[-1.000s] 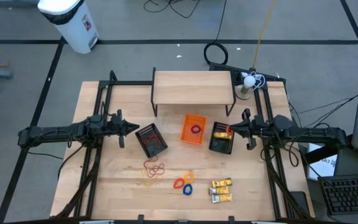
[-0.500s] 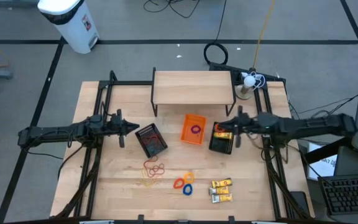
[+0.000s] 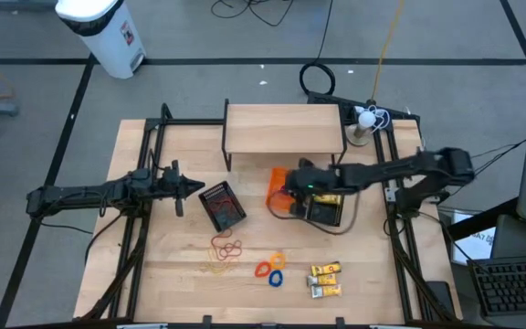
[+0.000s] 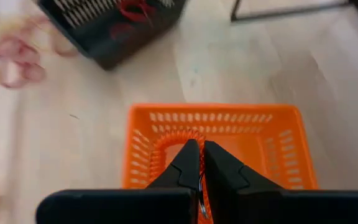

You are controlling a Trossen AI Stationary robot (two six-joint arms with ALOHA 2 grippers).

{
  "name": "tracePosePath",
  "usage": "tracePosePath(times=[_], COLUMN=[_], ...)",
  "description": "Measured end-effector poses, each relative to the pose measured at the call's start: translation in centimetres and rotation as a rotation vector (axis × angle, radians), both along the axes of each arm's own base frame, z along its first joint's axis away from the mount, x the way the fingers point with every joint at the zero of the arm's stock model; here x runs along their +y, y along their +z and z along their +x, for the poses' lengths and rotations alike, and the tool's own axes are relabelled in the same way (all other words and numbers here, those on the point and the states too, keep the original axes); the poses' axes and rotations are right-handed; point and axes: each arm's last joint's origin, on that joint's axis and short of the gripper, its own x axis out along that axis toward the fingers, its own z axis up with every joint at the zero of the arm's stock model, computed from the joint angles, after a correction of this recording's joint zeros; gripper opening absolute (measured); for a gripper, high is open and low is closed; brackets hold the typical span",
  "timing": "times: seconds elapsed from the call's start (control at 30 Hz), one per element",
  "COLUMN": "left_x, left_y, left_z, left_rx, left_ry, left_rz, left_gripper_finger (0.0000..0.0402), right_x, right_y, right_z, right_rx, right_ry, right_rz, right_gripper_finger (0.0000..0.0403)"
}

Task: Pick & Place Office Desk Supplies
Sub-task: Put the orange spring keychain into the orange bin, then put the crayon box into the right black bin

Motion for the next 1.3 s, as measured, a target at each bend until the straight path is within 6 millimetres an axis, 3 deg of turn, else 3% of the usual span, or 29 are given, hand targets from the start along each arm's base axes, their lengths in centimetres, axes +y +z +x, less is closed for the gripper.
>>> tracePosePath(times=[0.3,0.43,0.6,0.77,0.9,1.03,1.1,1.3], left_x=[0.0,0.0,0.0,0.0,0.0,0.0,0.0,0.0], left_y=[0.0,0.0,0.0,0.0,0.0,0.0,0.0,0.0], left_z=[0.0,0.0,0.0,0.0,0.0,0.0,0.0,0.0], left_rx=[0.001,0.001,0.001,0.001,0.001,0.001,0.0,0.002], left_ry=[-0.001,-0.001,-0.001,-0.001,-0.001,-0.001,-0.001,-0.015], left_rz=[0.001,0.002,0.002,0.002,0.002,0.002,0.0,-0.003], left_gripper_finger=[0.001,0.001,0.001,0.001,0.001,0.001,0.001,0.001], right_x=[-2.2,-2.1,-1.9,-0.6,1.3,2.6,2.8,2.7], right_y=[-3.5,-3.7,-2.1,2.4,6.9,10.6,11.4,11.6], right_z=[1.7,1.7,1.2,-0.4,-2.9,-6.4,-8.5,-14.4], right_rx=[0.166,0.178,0.139,-0.02,-0.317,-0.582,-0.614,-0.842], right_ry=[-0.055,-0.023,-0.027,0.016,0.154,0.283,0.305,0.351], right_rz=[0.007,-0.02,-0.015,-0.032,-0.03,0.015,-0.009,0.001], right_gripper_finger=[0.0004,0.0051,0.014,0.0173,0.0136,0.0042,0.0012,0.0007])
